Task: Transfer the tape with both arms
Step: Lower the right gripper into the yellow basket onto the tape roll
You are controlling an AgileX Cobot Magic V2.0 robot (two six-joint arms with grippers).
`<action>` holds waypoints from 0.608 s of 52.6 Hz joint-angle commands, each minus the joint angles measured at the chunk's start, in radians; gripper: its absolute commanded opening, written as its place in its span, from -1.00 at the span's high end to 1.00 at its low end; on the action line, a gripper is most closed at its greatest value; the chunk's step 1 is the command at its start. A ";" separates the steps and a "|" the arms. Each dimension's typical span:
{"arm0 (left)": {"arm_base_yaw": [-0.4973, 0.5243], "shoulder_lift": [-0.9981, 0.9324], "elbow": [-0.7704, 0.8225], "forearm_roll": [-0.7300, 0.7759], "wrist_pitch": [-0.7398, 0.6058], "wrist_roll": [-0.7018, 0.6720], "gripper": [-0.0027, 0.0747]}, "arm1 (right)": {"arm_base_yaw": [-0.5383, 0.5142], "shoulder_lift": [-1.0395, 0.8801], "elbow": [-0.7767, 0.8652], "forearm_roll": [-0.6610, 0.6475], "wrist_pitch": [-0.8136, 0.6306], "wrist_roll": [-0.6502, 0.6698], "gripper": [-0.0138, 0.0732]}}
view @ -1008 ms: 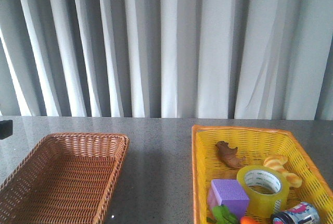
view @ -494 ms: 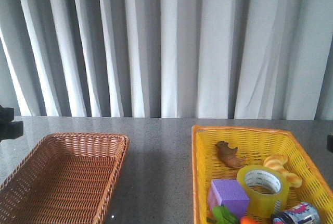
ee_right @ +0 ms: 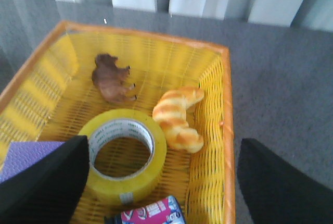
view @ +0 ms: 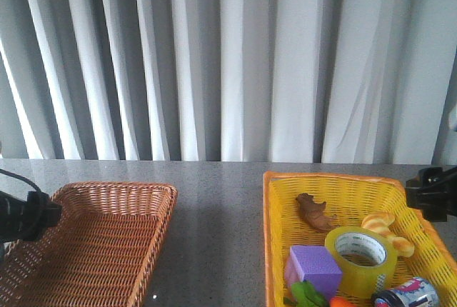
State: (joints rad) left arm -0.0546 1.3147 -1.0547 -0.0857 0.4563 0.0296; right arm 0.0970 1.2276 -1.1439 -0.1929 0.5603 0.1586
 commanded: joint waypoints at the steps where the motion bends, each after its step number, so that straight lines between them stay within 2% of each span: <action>1: -0.007 -0.028 -0.034 -0.032 -0.059 -0.014 -0.59 | -0.008 0.113 -0.165 0.000 0.128 -0.009 -0.61; 8: -0.007 -0.028 -0.034 -0.032 -0.023 -0.014 -0.59 | -0.008 0.318 -0.385 0.001 0.377 -0.013 -0.61; 15: -0.007 -0.028 -0.034 -0.032 0.005 -0.014 -0.59 | -0.008 0.471 -0.537 0.051 0.536 -0.052 -0.61; 21: -0.007 -0.028 -0.034 -0.032 0.012 -0.014 -0.58 | -0.008 0.536 -0.577 0.117 0.532 -0.070 -0.61; 32: -0.007 -0.028 -0.034 -0.032 0.013 -0.014 -0.58 | -0.008 0.609 -0.577 0.110 0.508 -0.070 -0.61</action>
State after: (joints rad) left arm -0.0546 1.3147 -1.0547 -0.1019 0.5184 0.0295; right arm 0.0941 1.8581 -1.6882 -0.0711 1.1069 0.0990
